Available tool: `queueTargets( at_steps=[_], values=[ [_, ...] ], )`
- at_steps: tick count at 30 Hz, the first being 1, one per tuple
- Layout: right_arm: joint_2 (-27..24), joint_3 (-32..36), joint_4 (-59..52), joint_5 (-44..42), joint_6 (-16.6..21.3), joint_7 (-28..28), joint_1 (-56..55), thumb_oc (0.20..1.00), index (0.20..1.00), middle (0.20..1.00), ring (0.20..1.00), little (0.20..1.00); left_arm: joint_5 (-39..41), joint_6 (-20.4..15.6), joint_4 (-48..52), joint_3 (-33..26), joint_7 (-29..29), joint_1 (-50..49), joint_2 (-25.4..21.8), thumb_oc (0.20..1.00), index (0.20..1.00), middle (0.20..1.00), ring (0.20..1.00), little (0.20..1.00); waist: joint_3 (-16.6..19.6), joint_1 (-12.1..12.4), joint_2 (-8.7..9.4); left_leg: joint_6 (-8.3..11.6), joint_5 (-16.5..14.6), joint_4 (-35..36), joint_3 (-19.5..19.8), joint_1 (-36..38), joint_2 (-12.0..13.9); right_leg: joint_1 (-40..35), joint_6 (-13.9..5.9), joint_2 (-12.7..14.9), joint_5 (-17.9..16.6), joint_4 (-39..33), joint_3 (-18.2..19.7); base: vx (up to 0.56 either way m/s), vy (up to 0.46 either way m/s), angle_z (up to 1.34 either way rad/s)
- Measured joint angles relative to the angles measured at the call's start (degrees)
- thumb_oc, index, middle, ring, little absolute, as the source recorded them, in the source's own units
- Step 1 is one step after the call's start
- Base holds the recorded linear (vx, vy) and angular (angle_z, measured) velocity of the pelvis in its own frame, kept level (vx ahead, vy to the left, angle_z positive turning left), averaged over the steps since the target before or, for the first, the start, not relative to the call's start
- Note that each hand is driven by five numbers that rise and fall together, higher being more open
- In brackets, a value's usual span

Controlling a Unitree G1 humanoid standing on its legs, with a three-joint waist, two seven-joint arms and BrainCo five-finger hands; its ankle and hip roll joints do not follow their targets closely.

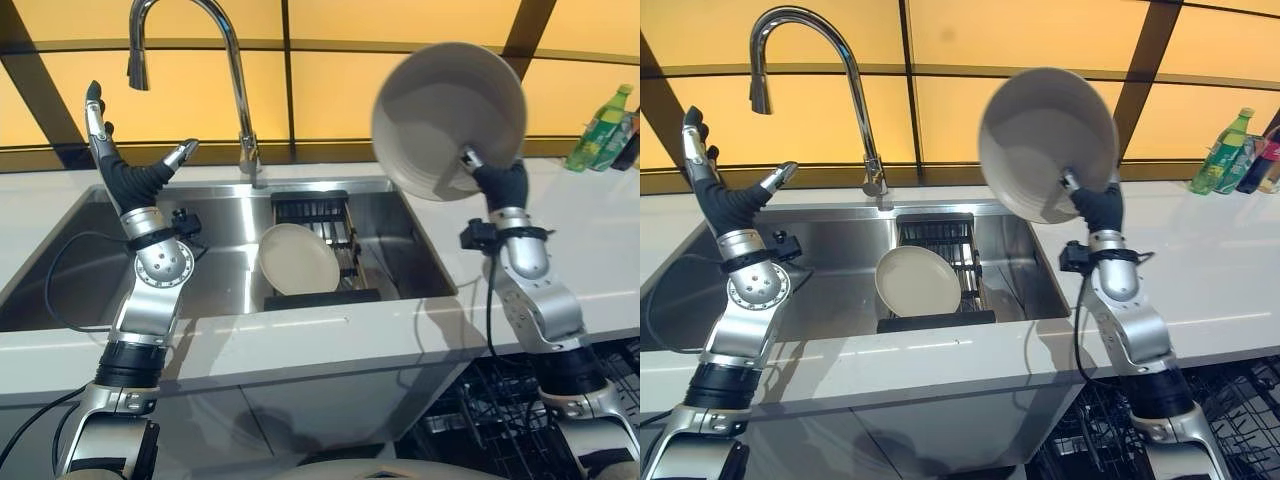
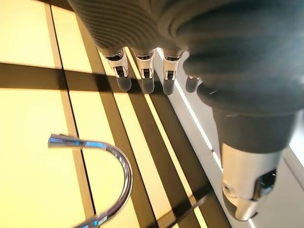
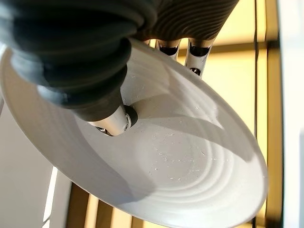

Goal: Pick up plates and place into dishwasher.

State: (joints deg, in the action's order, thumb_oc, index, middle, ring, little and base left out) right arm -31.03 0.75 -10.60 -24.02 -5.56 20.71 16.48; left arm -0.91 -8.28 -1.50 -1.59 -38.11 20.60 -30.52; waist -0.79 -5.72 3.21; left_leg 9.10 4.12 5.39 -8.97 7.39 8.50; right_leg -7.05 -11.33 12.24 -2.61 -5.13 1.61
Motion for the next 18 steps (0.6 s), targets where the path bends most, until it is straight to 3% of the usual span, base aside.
queueTargets(
  at_steps=[5, 13, 18],
  values=[
    [-2.4, 10.0, 0.0, 1.3, 2.0, 1.9, -7.8, 0.200, 0.200, 0.200, 0.200, 0.200, 0.0, 0.0, -0.1, -2.4, 1.4, -2.1, -2.7, 1.000, 1.000, 1.000, 1.000, 1.000, -1.1, -3.7, 0.03, 0.13, -0.7, 0.0, -2.5, 0.5, -0.1, 1.3, -0.18, 0.0, -0.5, 0.1, 2.7, -0.01, 0.067, -0.25],
    [-5.9, 20.3, 0.7, 3.6, 3.3, 2.4, -17.0, 0.200, 0.200, 0.200, 0.200, 0.200, -0.2, 0.0, -0.5, -2.5, 2.8, -2.5, -4.0, 1.000, 1.000, 1.000, 1.000, 1.000, -3.0, -10.3, -0.10, -0.13, -2.2, 0.1, -6.0, 2.4, -0.7, 3.8, -0.46, -0.1, -0.7, 1.8, 7.3, 0.00, 0.064, -0.33],
    [-5.9, 24.5, 3.5, 4.9, 3.3, 0.8, -23.1, 0.200, 0.200, 0.200, 0.200, 0.200, -0.7, 0.1, -2.6, -2.6, 3.1, -2.6, -4.6, 1.000, 1.000, 1.000, 1.000, 1.000, -3.9, -12.5, 0.23, -0.45, -3.1, 0.1, -9.4, 3.5, -1.6, 8.2, -0.54, -0.2, -1.3, 5.7, 6.6, -0.11, -0.023, -0.48]
  ],
)
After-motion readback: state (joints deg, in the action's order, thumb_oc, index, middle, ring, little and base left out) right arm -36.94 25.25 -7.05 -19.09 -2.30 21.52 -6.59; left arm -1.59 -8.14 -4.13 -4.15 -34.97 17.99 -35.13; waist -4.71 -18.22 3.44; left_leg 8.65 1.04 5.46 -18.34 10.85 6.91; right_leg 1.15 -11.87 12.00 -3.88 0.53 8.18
